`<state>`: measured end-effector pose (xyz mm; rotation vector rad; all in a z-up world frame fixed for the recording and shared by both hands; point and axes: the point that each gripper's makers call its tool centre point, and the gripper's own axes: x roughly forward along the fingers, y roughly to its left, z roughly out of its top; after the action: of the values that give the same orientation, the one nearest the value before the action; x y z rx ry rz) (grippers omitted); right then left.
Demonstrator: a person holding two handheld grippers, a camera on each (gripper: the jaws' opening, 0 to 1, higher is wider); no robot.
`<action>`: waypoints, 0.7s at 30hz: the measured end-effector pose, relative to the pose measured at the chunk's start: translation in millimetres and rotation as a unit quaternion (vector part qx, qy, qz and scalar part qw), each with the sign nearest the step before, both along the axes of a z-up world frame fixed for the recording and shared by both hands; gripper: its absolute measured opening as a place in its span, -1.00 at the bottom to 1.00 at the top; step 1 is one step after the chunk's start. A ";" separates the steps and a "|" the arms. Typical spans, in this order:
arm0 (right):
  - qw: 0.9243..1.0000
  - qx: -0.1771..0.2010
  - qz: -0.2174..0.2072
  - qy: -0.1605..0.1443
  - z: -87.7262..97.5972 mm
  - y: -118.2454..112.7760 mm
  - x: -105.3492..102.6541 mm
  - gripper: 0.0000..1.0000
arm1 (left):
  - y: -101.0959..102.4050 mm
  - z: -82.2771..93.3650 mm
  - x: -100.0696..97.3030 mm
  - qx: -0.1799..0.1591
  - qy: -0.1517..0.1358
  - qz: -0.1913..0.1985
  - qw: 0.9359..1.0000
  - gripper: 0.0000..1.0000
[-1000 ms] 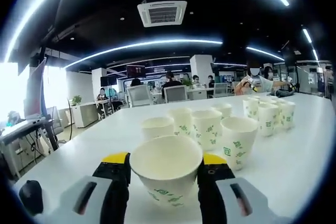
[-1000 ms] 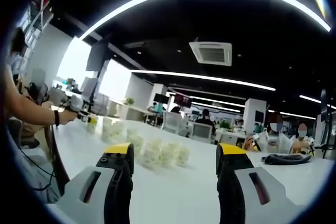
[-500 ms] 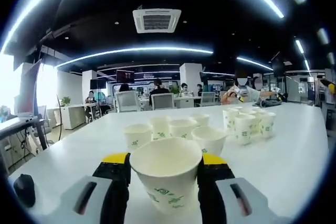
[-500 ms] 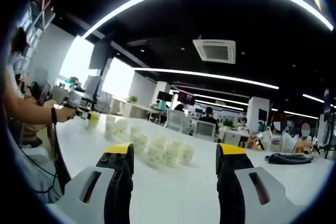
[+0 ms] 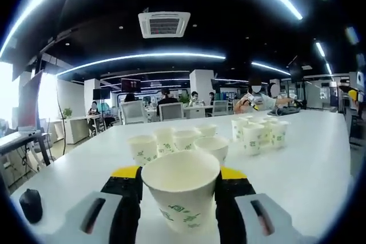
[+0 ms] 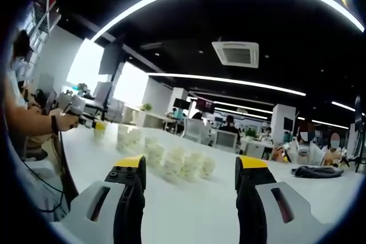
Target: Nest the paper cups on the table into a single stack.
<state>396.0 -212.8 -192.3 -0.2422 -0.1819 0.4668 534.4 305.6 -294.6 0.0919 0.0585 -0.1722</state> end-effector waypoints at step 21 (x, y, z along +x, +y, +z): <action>1.000 0.003 0.002 -0.002 2.2 -1.9 -3.0 0.32 | -61.8 33.4 -50.6 0.005 -0.031 -0.072 0.997 0.07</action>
<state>393.0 -214.6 -190.1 -0.2369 -0.1874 0.4690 483.8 243.8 -261.2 0.1108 -0.0102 -0.3132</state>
